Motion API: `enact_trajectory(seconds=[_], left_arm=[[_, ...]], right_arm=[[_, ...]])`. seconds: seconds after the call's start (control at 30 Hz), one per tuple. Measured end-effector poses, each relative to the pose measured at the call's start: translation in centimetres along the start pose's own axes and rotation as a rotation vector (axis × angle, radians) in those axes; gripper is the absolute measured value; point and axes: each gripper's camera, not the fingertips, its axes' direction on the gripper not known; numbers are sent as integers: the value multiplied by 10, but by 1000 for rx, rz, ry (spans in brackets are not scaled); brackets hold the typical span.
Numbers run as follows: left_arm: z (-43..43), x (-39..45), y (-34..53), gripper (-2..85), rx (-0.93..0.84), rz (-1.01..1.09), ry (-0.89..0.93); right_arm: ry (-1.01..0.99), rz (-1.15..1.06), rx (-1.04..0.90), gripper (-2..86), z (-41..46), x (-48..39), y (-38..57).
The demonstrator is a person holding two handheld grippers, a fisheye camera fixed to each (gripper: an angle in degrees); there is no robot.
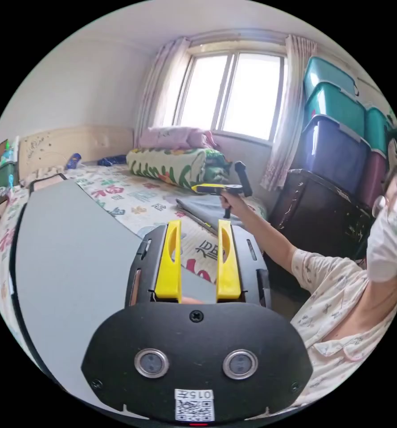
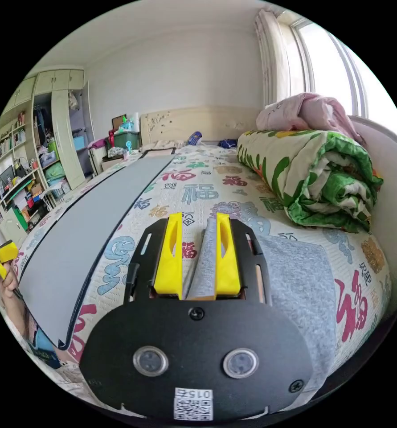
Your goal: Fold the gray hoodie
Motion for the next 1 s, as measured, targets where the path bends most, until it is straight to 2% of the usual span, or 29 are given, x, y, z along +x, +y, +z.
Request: enact_trajectory(seconds=[0.07,0.23,0.27,0.3,0.37,0.53,0.6,0.7,0.8,0.83,1.0], left_arm=[[36,-8,-24,122,-65,-31,21],[146,-48,-68,124,-240,-155,49],[158,-53,-71,124,-259,-165,37],[182,-63,-78,126,-296,-182,23],[216,-78,-88,128,-342,-207,5],[304,-120,-119,137,-367,-296,9],[328,-132,-128,138,-339,-340,27],[358,-143,-139,133,-340,-404,51],[365,-136,-148,107,-372,-331,60],[369,-133,-148,89,-405,-320,124],[354,-134,-144,78,-346,-368,129]], right_arm=[[-15,-15,-26,115,7,-6,-29],[143,-15,-146,108,22,7,-90],[134,2,-195,105,28,13,-94],[30,36,-320,96,37,28,-106],[-64,143,-325,75,17,56,-118],[-481,430,-131,6,-70,139,-101],[-556,470,-37,0,-101,152,-94],[-508,456,66,-3,-158,146,-91],[-447,433,161,0,-213,134,-84],[-444,437,195,2,-233,131,-79],[-462,434,229,31,-275,107,-58]])
